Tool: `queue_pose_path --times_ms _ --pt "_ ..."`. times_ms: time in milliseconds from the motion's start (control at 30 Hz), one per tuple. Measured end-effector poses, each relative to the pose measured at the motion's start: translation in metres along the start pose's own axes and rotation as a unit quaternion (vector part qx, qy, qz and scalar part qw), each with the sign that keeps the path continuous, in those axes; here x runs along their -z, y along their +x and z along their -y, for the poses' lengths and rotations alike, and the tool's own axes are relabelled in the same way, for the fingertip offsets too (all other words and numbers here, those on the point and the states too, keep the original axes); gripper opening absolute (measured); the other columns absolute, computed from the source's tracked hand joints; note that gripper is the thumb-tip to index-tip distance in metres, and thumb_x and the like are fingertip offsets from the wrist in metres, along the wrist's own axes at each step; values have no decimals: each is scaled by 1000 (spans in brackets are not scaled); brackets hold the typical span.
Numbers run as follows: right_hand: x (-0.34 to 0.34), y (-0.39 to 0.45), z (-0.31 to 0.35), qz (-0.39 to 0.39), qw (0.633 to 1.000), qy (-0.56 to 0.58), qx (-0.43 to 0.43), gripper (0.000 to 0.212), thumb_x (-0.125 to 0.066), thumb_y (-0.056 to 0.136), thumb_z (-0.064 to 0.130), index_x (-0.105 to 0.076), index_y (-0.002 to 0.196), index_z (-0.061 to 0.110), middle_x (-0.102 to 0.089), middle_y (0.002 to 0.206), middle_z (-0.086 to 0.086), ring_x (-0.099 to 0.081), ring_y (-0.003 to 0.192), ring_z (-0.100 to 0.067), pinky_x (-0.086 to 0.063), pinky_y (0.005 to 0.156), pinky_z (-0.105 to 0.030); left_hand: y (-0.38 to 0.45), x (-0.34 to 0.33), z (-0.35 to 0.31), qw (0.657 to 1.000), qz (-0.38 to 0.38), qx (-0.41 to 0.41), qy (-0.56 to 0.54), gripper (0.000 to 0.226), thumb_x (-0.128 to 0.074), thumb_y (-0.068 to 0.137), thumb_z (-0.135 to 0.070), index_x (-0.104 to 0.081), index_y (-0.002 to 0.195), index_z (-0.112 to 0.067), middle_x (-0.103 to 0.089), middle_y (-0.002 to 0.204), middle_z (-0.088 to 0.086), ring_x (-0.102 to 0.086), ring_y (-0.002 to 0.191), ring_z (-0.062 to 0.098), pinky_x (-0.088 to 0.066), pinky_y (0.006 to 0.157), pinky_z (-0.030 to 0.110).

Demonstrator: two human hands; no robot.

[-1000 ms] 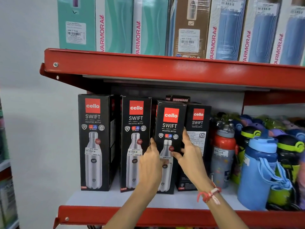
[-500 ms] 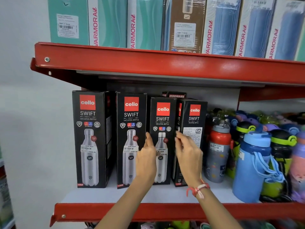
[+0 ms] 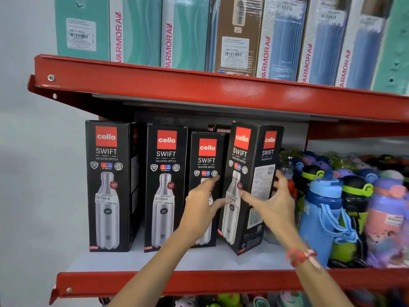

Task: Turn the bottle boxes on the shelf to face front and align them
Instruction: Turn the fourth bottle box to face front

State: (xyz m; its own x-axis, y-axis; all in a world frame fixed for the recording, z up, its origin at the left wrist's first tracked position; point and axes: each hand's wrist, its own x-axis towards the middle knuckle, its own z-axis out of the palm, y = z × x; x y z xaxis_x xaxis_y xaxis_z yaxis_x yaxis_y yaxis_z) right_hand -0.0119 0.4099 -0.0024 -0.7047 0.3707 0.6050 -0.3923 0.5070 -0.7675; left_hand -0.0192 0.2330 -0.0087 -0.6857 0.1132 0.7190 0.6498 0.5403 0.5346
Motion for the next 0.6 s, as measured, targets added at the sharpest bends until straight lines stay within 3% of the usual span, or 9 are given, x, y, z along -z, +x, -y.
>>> queue_pose_path --times_ms 133,200,267,367,433,500,600 --pt "37 24 0 105 990 96 14 109 -91 43 48 -39 137 33 -62 126 4 -62 112 -15 -51 95 -39 14 -10 -15 983 131 67 -114 90 -80 70 -35 -30 144 -25 -55 137 -1 -50 127 16 -44 105 41" --pt "49 30 -2 176 974 143 7 109 -93 44 41 -41 139 30 -64 125 2 -64 110 -13 -53 91 -32 16 -16 -19 978 154 71 -123 93 -82 63 -41 -30 140 -32 -59 131 -8 -53 122 14 -45 103 42" --pt "57 35 -3 233 959 162 0 101 -90 55 25 -40 142 28 -65 125 6 -63 112 -10 -53 91 -27 13 -24 -23 979 144 76 -126 96 -83 62 -39 -29 140 -32 -60 129 -9 -54 121 13 -46 103 39" --pt "62 42 4 312 936 159 -31 86 -80 64 17 -42 140 34 -65 126 9 -60 118 -9 -52 95 -38 8 -36 -34 985 92 91 -112 100 -83 68 -26 -20 147 -24 -60 129 -2 -52 121 16 -45 98 30" --pt "60 49 7 351 927 127 -41 71 -77 74 15 -46 134 37 -68 119 15 -63 110 -2 -57 80 -32 9 -45 -41 989 71 107 -76 104 -81 71 -23 -11 149 -22 -62 124 4 -56 113 20 -45 90 28" --pt "55 55 10 355 929 97 -41 60 -74 80 14 -49 128 38 -70 110 19 -65 101 4 -57 66 -23 13 -53 -43 989 55 130 -39 107 -78 75 -19 -2 150 -22 -66 113 10 -61 99 22 -48 87 31" --pt "40 63 2 337 937 78 -55 63 -74 80 14 -44 131 36 -68 109 15 -64 104 -4 -59 73 -32 20 -67 -38 986 30 163 19 104 -74 79 -13 3 150 -20 -66 111 16 -63 99 30 -51 89 41"
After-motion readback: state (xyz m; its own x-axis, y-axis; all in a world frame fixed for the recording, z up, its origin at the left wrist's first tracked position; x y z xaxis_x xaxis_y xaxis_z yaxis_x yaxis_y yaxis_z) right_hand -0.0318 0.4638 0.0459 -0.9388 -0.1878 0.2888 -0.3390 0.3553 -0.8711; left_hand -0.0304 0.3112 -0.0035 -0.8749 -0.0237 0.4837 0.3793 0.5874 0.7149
